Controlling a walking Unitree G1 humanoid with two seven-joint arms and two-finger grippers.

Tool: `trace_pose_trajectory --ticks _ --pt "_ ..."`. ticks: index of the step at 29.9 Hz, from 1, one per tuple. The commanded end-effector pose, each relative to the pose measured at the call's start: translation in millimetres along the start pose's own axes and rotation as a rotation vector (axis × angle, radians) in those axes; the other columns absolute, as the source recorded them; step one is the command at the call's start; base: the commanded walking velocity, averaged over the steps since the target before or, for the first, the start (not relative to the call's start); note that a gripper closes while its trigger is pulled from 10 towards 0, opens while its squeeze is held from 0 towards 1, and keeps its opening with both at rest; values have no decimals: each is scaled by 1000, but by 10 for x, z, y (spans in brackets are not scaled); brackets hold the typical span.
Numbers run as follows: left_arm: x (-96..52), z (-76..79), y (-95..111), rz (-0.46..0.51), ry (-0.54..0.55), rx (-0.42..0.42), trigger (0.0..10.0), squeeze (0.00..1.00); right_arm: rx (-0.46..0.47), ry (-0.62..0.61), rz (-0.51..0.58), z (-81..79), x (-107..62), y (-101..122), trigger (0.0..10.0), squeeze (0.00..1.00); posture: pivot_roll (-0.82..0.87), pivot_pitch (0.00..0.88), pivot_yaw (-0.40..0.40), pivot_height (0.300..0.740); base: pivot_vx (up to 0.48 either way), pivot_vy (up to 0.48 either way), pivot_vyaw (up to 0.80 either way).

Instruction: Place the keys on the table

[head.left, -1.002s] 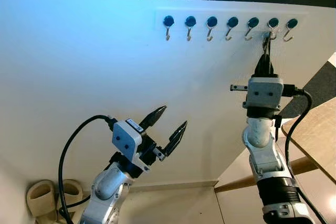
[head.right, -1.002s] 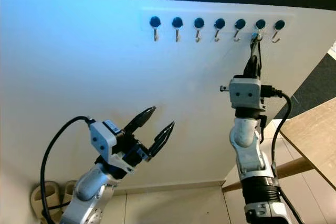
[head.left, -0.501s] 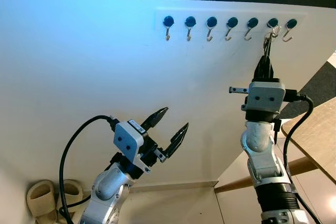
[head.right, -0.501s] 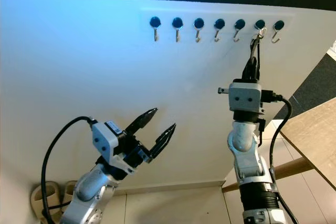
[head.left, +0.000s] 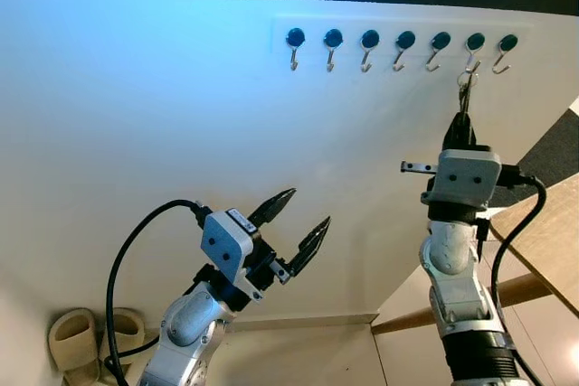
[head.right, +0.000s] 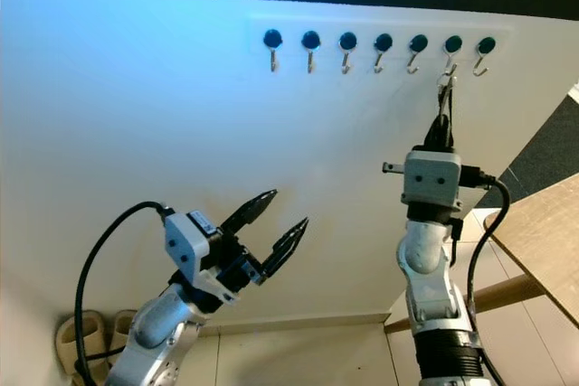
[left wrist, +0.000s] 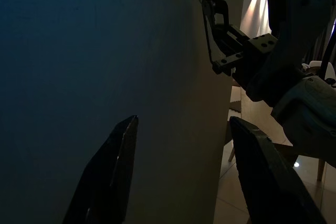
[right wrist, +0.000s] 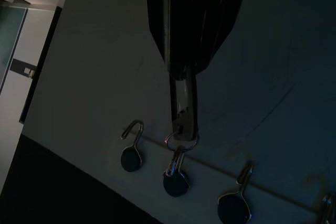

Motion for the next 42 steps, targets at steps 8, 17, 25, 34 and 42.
trace_pose_trajectory --ticks 8,17,25,34,42 --pt "-19 41 4 -12 -31 10 10000 0 9 13 1 46 -10 53 0 0 69 123 -62 740 0 0 0" --pt "-20 46 8 -14 -33 11 10000 0 86 69 56 -138 27 260 39 0 71 127 -62 740 0 0 0" --pt "-13 48 15 -12 -35 12 10000 0 112 74 64 -182 48 320 5686 0 72 126 -61 740 0 0 0" --pt "-10 47 13 -15 -38 15 10000 0 141 64 73 -172 117 393 10000 0 70 128 -60 740 0 0 0" --pt "3 57 7 -15 -40 14 10000 0 163 105 -9 -189 7 214 10000 1000 69 125 -61 740 0 0 0"
Point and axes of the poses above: a point about 5 cm out from each wrist's last joint towards the gripper, its own x axis pointing out of the wrist towards the gripper, its own y axis along the axis of the wrist's last joint, z = x × y, the point moved 3 cm from there along x, pointing out of the wrist towards the gripper, and after that the axes turned 10 degrees about x, right-handed, at the moved point
